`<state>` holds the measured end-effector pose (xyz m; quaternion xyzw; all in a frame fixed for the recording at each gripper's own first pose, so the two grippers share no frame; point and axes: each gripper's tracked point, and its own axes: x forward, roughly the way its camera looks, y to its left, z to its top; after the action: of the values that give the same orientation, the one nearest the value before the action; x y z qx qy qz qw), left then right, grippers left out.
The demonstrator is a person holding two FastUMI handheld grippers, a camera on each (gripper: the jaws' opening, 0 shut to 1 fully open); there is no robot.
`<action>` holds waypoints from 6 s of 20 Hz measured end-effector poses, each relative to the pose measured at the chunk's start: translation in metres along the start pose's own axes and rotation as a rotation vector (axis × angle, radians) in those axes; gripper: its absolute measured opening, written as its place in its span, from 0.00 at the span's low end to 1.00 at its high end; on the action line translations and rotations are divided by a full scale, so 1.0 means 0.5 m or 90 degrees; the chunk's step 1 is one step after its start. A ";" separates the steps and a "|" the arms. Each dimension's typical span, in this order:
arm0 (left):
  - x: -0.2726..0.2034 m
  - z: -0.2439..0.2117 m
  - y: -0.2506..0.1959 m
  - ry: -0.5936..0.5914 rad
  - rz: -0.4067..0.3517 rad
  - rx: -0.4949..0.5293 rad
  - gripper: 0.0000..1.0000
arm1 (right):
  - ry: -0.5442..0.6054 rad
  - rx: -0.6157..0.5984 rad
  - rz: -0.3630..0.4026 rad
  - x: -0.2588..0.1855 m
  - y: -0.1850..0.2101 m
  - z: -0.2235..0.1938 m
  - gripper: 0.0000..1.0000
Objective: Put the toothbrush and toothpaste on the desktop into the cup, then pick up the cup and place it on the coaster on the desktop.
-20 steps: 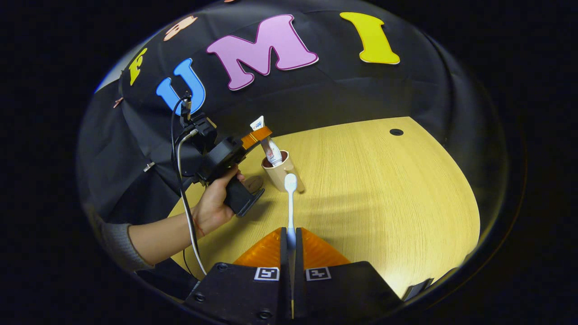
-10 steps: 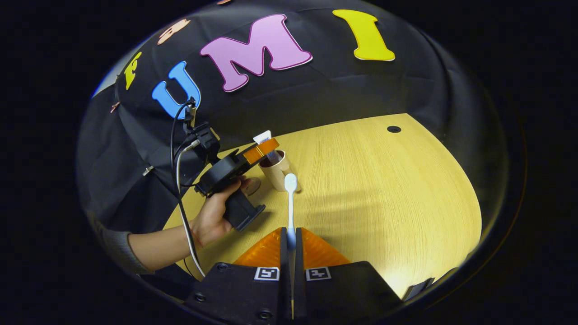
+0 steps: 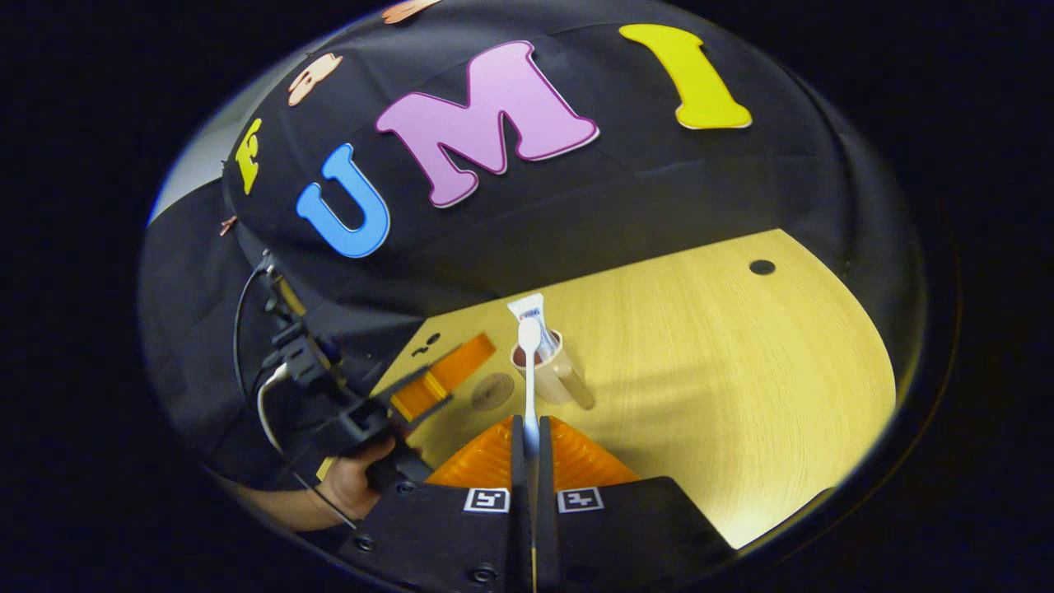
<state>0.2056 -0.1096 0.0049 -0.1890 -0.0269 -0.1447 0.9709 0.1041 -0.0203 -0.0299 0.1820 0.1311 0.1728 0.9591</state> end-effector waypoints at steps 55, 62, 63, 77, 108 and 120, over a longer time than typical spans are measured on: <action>-0.327 -0.185 0.151 0.115 0.160 -0.104 0.81 | 0.024 -0.416 0.042 0.252 0.048 0.070 0.50; -0.349 -0.189 0.175 0.125 0.161 -0.098 0.81 | 0.172 -0.359 -0.009 0.236 -0.035 -0.004 0.53; -0.353 -0.191 0.179 0.127 0.162 -0.098 0.81 | 0.189 -0.355 -0.014 0.240 -0.043 -0.014 0.55; -0.366 -0.212 0.195 0.145 0.175 -0.108 0.81 | 0.360 -0.335 -0.073 0.336 -0.141 -0.130 0.55; -0.413 -0.210 0.212 0.152 0.200 -0.125 0.80 | 0.440 -0.339 -0.080 0.424 -0.067 -0.185 0.31; -0.492 -0.204 0.260 0.143 0.238 -0.108 0.81 | 0.457 -0.380 -0.029 0.500 0.088 -0.245 0.31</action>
<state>0.0077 0.0344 -0.1626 -0.2543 0.1295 0.0158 0.9583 0.2795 0.1503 -0.1699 -0.1766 0.4033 0.2340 0.8668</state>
